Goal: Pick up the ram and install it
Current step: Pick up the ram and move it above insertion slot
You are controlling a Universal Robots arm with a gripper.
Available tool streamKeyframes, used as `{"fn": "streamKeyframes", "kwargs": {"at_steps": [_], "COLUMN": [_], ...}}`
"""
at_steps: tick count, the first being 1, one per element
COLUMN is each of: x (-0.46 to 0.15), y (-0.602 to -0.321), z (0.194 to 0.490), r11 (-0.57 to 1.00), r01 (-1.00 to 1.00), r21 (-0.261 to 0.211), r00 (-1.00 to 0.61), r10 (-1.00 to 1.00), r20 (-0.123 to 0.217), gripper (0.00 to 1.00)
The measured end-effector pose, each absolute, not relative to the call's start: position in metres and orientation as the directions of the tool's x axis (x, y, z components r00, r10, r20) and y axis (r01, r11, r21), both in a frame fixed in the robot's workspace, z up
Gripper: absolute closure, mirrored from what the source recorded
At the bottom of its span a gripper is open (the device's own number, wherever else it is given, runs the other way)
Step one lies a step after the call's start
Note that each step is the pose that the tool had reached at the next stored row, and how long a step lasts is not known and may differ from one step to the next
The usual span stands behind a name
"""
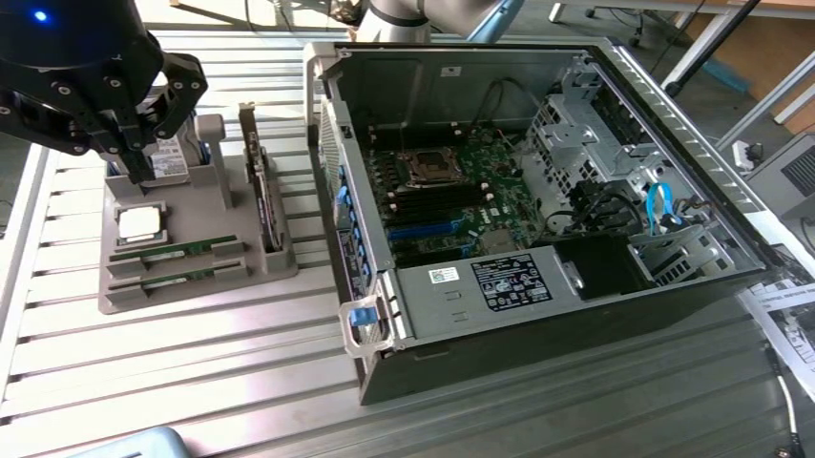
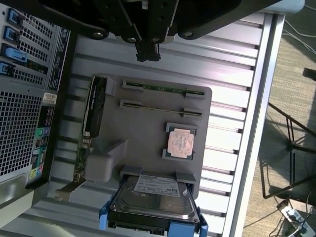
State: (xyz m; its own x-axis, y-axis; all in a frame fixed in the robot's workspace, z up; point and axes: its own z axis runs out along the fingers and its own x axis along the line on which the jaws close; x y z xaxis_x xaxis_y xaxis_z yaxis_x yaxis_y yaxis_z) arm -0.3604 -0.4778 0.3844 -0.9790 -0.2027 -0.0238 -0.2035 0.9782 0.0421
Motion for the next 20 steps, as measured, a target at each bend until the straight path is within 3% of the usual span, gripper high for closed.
{"fn": "streamKeyframes", "kwargs": {"at_steps": [20], "x": [-0.3605], "y": [-0.4778], "z": [0.3844], "r11": [0.96], "r01": [-0.277], "r21": [0.041], "r00": [-0.961], "r10": [-0.276], "r20": [-0.024], "gripper": [0.89]}}
